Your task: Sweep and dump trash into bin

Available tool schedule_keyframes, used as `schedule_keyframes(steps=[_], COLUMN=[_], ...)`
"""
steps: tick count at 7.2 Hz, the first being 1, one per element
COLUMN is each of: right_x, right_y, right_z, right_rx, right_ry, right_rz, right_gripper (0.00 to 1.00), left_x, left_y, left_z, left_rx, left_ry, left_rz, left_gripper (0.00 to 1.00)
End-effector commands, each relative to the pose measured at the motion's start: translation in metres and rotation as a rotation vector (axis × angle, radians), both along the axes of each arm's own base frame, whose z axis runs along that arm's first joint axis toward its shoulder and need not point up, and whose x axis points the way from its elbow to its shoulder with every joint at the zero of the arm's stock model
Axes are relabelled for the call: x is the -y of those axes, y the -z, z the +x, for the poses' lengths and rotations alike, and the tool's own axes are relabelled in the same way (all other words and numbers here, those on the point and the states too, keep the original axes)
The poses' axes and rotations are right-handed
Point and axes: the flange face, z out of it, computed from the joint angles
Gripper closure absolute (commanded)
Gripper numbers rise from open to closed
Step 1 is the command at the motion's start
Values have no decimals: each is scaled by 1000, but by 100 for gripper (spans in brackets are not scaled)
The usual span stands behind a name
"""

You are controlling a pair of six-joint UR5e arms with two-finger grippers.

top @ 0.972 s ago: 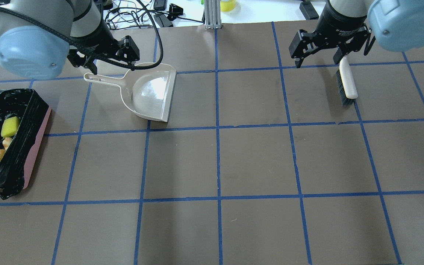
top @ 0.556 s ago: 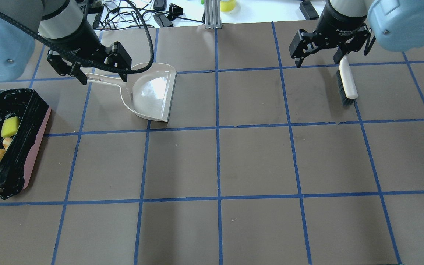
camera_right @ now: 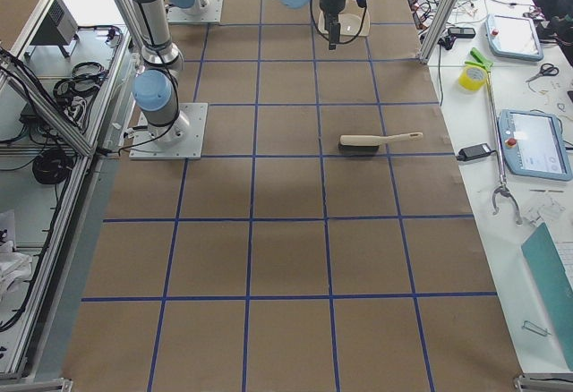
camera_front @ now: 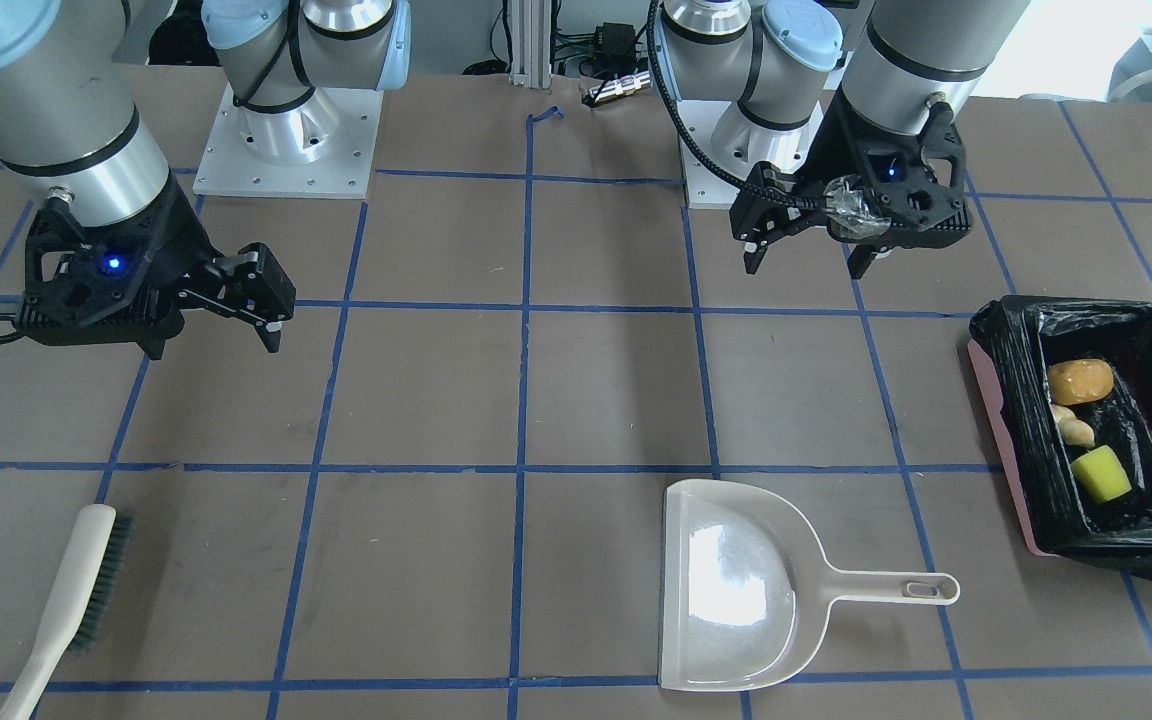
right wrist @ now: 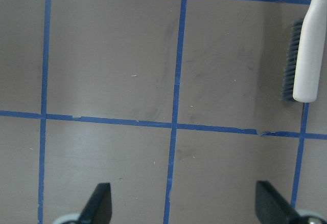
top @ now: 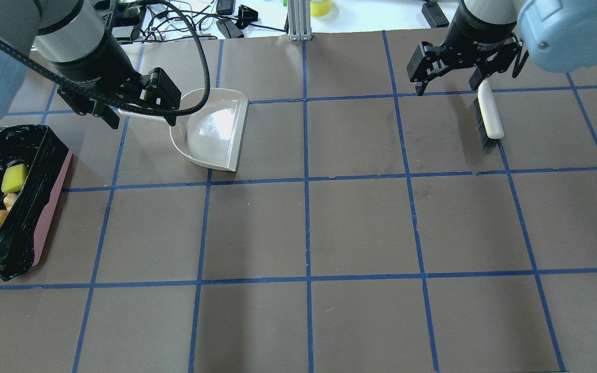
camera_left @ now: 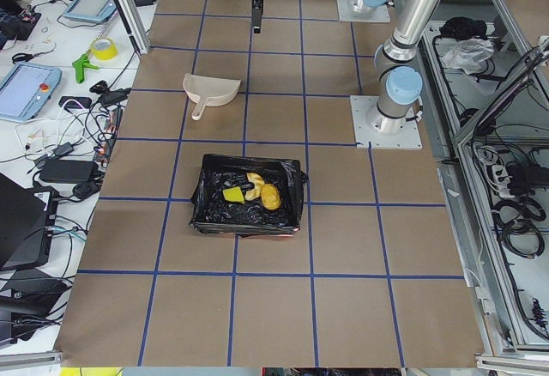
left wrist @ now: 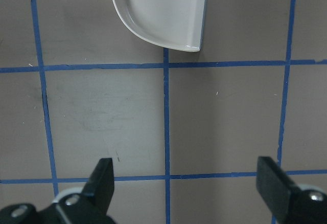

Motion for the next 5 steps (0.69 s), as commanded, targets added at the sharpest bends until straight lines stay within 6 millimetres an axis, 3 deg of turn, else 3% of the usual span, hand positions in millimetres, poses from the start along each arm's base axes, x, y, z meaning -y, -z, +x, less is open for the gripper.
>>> schedule_keyframes(steps=[1, 5], right_x=[0, 0], right_y=[0, 0], right_z=[0, 0], right_rx=[0, 0], right_ry=[0, 0], right_rz=[0, 0], right_gripper=[0, 0], left_x=[0, -2], left_y=[2, 8], left_z=[1, 1], left_rx=[3, 7], left_ry=[0, 2], left_rz=[5, 19], left_gripper=[0, 0])
